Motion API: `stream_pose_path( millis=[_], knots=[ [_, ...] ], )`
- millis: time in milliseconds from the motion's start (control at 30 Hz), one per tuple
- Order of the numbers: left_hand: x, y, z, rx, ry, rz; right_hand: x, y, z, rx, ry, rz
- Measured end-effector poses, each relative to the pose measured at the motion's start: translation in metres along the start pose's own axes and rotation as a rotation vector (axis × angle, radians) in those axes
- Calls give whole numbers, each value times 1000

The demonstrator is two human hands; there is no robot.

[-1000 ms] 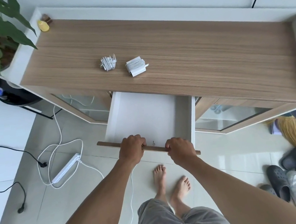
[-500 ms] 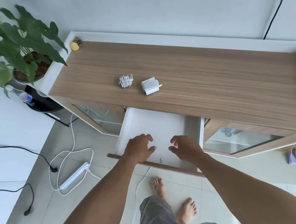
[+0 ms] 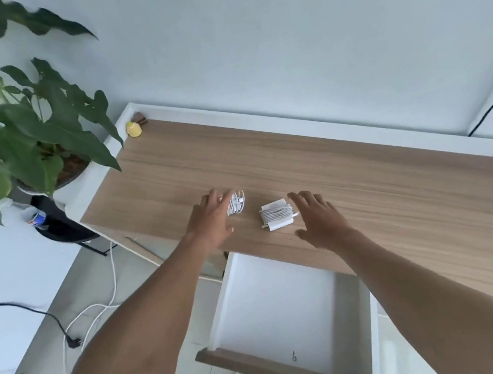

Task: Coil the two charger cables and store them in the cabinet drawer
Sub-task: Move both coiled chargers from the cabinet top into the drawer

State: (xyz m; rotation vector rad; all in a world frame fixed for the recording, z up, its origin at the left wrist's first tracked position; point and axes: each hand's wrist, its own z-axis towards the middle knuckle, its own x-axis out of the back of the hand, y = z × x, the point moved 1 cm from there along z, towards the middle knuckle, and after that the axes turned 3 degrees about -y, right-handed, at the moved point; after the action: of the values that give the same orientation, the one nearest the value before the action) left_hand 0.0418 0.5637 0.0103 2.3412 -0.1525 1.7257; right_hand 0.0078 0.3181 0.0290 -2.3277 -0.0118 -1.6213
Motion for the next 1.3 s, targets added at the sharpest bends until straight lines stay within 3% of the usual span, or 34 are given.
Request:
stream_pose_path(
  millis=[233, 400, 567, 700, 1300],
  knots=[
    [11, -11, 64, -272, -226, 306, -15, 4, 40, 76, -84, -85],
    [11, -7, 85, -462, -261, 449, -20, 2, 55, 144, -86, -104],
    [19, -13, 90, -532, -295, 452, -28, -3, 63, 170, -95, -107],
    [27, -20, 87, -664, -222, 486, -29, -4, 66, 165, -55, -101],
    [-5, -40, 71, -551, -181, 312, -35, -15, 55, 44, -8, -30]
  ],
)
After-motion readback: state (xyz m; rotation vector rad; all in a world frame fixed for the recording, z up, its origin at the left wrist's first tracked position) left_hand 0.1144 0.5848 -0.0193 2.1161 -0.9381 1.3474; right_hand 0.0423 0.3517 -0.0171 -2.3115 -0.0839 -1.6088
